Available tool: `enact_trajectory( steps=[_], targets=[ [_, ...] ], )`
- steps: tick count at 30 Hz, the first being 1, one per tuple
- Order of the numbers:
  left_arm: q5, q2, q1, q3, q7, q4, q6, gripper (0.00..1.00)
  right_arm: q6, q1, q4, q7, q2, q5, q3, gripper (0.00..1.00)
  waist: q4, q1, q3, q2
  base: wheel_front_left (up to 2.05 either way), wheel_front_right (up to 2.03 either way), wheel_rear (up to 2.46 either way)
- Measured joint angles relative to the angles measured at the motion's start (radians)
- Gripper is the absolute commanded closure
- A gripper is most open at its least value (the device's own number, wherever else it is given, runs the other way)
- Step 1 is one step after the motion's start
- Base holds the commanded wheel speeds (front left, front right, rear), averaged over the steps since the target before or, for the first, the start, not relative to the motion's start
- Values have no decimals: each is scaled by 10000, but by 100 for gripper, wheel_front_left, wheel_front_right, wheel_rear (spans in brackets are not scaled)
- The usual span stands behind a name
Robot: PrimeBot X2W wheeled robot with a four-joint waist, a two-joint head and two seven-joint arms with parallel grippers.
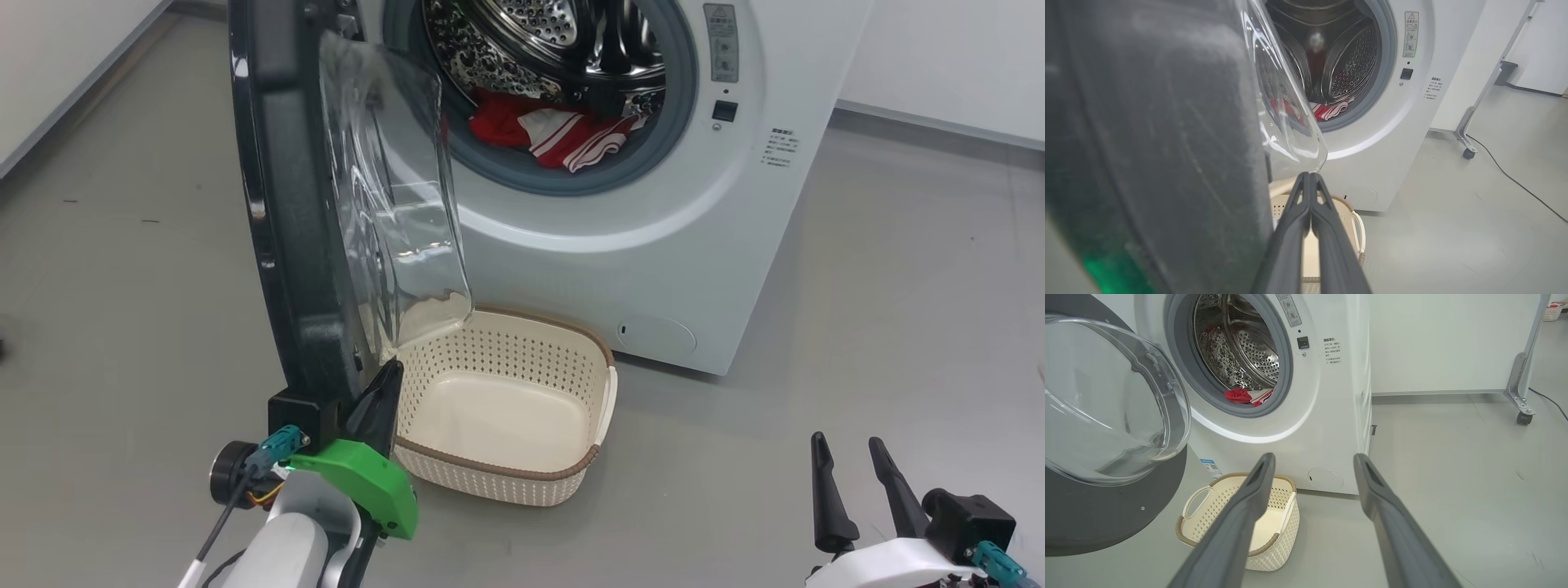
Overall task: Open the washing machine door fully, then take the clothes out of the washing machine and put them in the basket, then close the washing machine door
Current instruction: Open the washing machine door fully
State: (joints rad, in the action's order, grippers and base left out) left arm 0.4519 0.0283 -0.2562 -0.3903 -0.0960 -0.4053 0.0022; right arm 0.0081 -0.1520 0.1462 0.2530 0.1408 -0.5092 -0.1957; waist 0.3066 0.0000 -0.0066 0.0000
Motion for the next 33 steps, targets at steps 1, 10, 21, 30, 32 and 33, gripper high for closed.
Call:
enact_trajectory(
  steps=[1,10,21,30,32,33],
  targets=[
    [0,10,-1,12,-15,-6,0,100,10,0,2,0,-12,0,-2,0,77,0,1,0,0,0,0],
    [136,207,-1,359,-117,2,42,100,84,6,46,0,-61,102,-79,0,574,0,181,0,0,0,0],
    [234,207,-22,769,-477,142,242,100,115,35,52,0,31,178,-77,0,883,0,648,0,0,0,0],
    [677,426,-128,1580,-700,155,470,100,173,311,21,-12,176,282,-161,0,1170,0,1124,0,0,0,0],
    [767,564,-153,1845,-740,153,543,100,173,384,-10,-84,211,293,-186,0,1200,0,1247,0,0,0,0],
    [792,621,-165,1969,-748,151,546,100,174,429,-21,-107,238,316,-198,0,1210,0,1311,0,0,0,0]
  ],
)
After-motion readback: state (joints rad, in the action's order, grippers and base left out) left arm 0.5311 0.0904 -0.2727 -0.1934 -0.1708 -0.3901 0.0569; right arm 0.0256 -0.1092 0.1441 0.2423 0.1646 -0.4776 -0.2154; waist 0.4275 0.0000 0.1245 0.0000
